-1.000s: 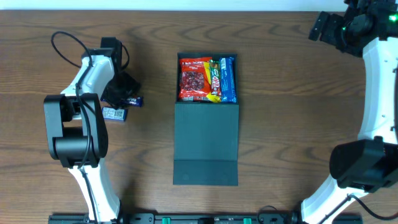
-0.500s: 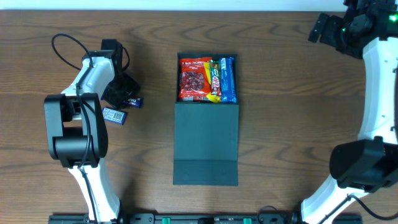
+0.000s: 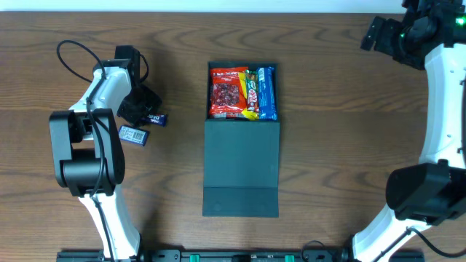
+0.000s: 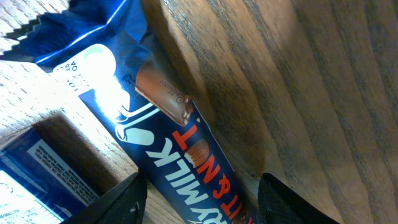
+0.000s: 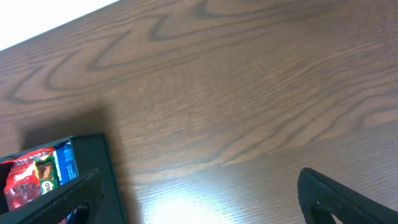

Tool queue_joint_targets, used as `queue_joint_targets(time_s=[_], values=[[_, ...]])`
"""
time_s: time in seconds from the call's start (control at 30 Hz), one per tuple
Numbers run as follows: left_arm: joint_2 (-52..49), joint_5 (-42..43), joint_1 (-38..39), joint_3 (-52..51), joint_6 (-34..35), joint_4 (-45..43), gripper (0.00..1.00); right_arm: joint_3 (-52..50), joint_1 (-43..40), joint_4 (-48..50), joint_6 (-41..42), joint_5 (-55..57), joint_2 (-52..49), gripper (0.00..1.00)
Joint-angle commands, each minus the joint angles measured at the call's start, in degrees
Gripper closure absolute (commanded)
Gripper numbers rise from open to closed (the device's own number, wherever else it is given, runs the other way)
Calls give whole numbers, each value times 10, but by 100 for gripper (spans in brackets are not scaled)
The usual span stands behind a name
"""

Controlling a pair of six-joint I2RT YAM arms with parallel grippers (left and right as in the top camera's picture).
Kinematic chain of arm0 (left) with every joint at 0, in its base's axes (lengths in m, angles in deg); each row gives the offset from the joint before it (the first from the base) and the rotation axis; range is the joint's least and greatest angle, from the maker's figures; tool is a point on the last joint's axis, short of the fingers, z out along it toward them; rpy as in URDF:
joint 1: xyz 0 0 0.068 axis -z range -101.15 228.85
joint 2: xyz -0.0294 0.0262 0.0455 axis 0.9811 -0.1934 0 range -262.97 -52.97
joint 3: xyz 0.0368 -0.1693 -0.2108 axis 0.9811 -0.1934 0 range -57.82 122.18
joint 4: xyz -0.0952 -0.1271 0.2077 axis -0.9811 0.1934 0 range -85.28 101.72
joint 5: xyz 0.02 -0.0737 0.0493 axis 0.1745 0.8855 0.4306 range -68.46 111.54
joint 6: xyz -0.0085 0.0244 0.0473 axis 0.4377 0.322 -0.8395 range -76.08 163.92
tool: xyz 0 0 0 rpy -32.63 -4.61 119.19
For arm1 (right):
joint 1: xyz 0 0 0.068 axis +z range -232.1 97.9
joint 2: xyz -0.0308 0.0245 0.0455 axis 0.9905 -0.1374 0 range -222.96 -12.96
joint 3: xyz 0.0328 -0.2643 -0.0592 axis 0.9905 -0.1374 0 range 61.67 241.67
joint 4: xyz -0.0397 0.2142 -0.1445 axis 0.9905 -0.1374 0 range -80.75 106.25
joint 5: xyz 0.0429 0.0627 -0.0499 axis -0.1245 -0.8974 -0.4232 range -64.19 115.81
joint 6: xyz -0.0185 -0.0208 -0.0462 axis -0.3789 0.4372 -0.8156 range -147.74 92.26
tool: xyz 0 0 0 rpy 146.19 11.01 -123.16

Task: Pack container
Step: 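Move the left gripper to the Dairy Milk bar and grasp it, then carry the Dairy Milk bar with the left gripper over the box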

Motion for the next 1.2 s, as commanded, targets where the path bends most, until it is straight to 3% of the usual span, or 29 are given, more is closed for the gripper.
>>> queue_joint_targets(time_s=[0.0, 0.47, 0.8, 1.17], values=[[-3, 0, -2, -6, 4, 0, 42, -2, 1, -2, 5, -4, 8, 1], [-19, 15, -2, -7, 4, 0, 48, -2, 1, -2, 5, -4, 8, 1], [-20, 14, -2, -7, 2, 2, 60, -2, 1, -2, 5, -4, 8, 1], [-19, -5, -1, -7, -18, 17, 81, -2, 1, -2, 5, -4, 8, 1]])
